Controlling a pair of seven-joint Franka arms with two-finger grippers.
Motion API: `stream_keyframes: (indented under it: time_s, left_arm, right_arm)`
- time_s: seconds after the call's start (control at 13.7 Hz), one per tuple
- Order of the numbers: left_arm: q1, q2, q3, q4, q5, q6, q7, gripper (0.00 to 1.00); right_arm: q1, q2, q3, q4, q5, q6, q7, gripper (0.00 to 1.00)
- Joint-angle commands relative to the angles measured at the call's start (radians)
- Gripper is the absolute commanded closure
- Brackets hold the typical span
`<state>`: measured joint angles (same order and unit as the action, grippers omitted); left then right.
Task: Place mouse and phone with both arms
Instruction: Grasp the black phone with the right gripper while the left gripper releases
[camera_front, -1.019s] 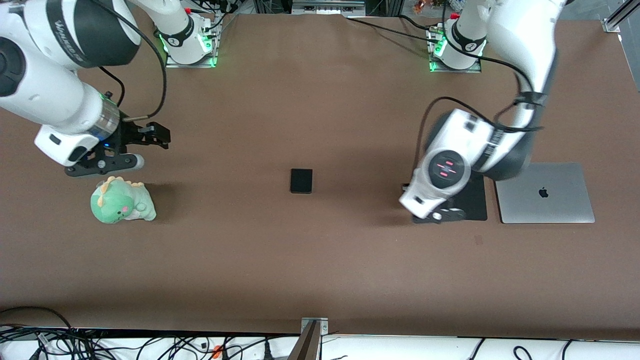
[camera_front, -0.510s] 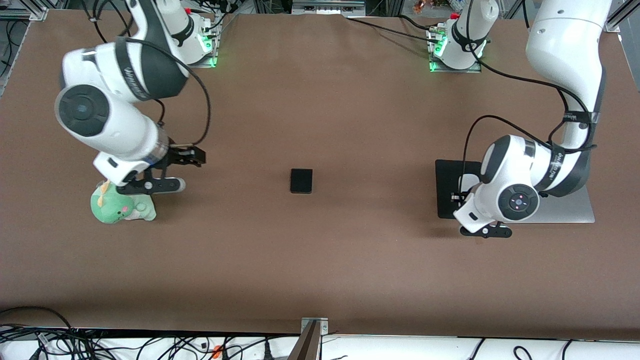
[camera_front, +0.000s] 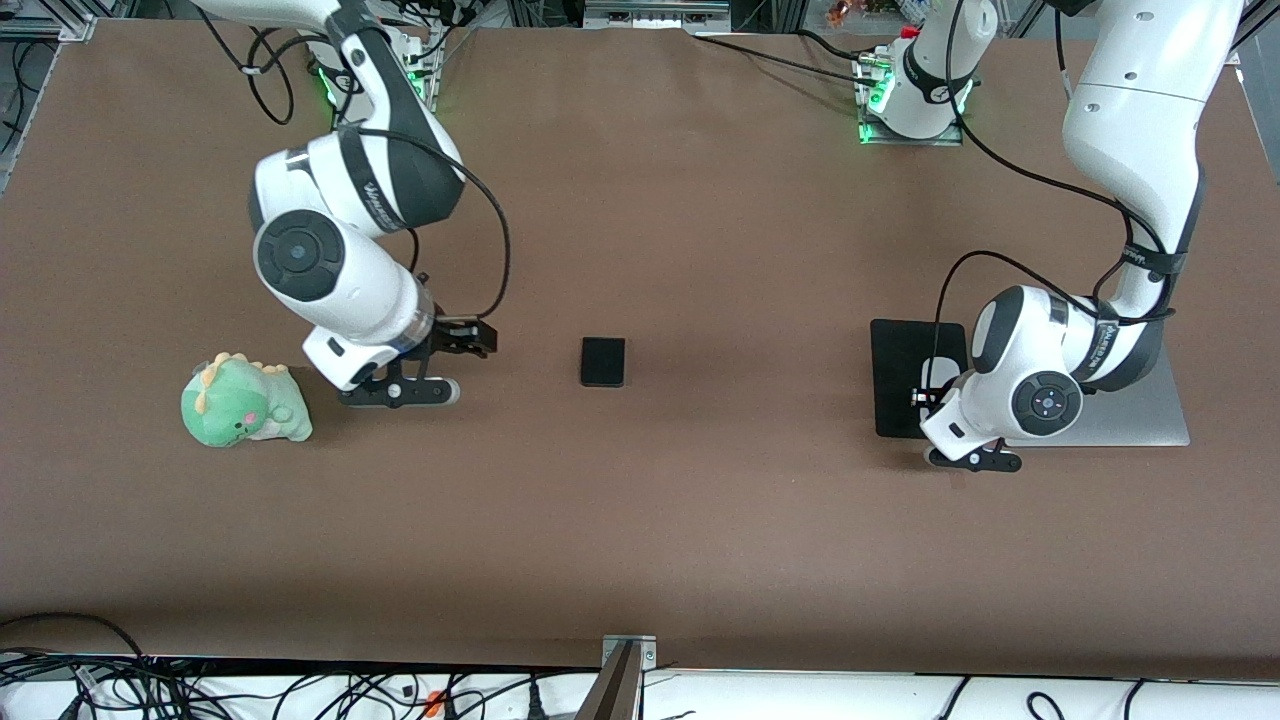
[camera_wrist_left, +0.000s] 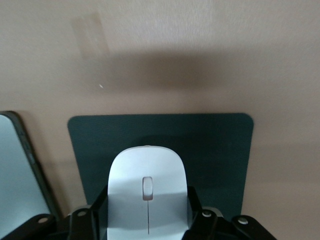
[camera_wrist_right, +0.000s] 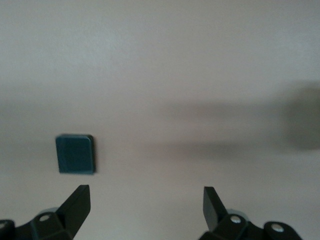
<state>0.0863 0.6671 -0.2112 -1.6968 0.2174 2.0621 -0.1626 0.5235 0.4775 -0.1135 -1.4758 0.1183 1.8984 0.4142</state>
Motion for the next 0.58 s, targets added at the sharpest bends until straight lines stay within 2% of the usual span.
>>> stream_keyframes:
  time_s: [0.0,0.07,0.15,0.22,0.51]
  left_arm:
    - [0.053,-0.046,-0.017,-0.13,0.0,0.131,0.014,0.68]
    - [0.055,-0.046,-0.019,-0.144,0.0,0.157,0.012,0.64]
    - [0.055,-0.047,-0.019,-0.145,0.0,0.156,0.005,0.27]
    - [0.055,-0.049,-0.02,-0.142,0.0,0.153,0.003,0.0]
    - [0.052,-0.085,-0.02,-0.129,0.0,0.124,0.012,0.0]
  right_arm:
    - [0.058,0.061,-0.006,0.008,0.015,0.097,0.103,0.0]
    - [0.073,0.091,-0.006,0.008,0.015,0.143,0.138,0.0]
    - [0.09,0.116,-0.006,0.008,0.014,0.19,0.191,0.0]
    - [0.111,0.142,-0.006,0.008,0.014,0.233,0.227,0.0]
    - [0.174,0.225,-0.008,0.006,0.003,0.347,0.3,0.0]
